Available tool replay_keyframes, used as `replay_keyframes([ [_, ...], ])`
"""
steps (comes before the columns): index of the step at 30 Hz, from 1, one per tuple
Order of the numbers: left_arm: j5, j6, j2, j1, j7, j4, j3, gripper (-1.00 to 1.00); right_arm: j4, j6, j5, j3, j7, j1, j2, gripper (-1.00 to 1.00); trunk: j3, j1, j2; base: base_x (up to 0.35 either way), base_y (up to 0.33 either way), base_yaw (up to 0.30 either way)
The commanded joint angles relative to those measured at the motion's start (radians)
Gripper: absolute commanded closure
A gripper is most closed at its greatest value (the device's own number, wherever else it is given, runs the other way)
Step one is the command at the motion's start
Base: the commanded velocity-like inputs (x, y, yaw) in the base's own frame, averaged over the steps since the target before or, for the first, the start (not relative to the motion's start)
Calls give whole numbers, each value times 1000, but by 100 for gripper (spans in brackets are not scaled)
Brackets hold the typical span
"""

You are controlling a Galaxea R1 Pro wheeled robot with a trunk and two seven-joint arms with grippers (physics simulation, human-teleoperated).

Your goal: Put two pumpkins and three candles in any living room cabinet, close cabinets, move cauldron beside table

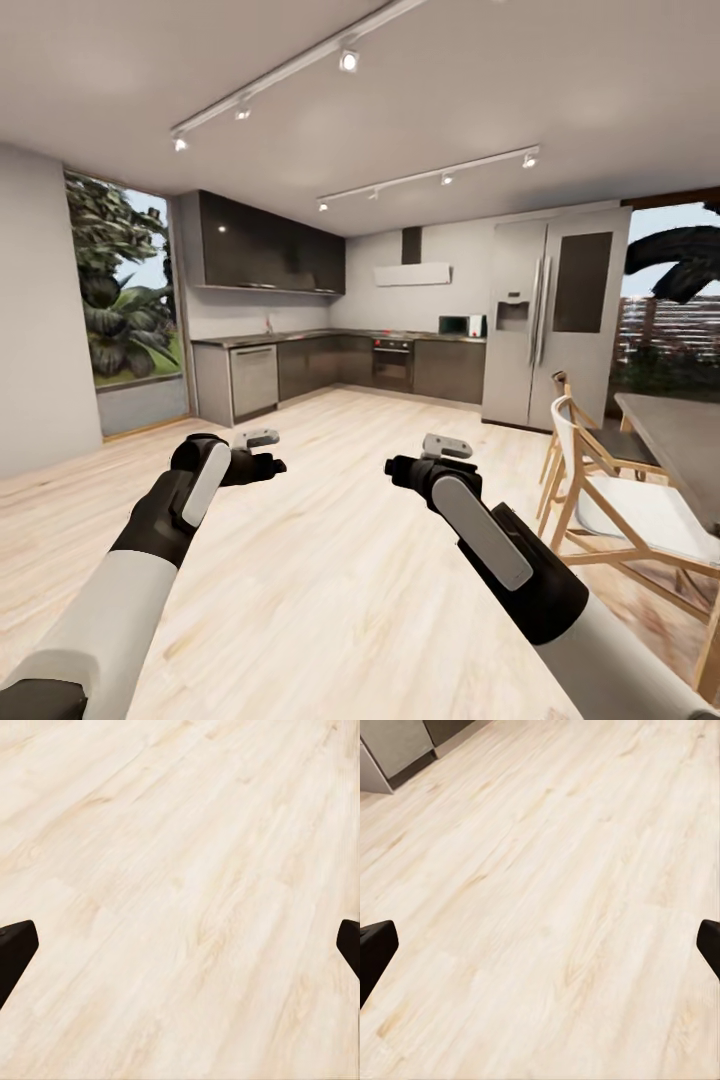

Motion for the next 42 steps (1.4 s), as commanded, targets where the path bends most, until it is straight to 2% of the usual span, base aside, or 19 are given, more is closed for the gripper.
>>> replay_keyframes([
  [1,11,3,1,-1,10,-1,-3,-100,-1,7,-5,1,-7,-1,0,-100,0,0,-1,0,0,-241],
  [42,9,3,1,-1,10,-1,-3,-100,-1,7,-4,-3,-7,3,0,-100,42,0,-1,0,0,-244],
])
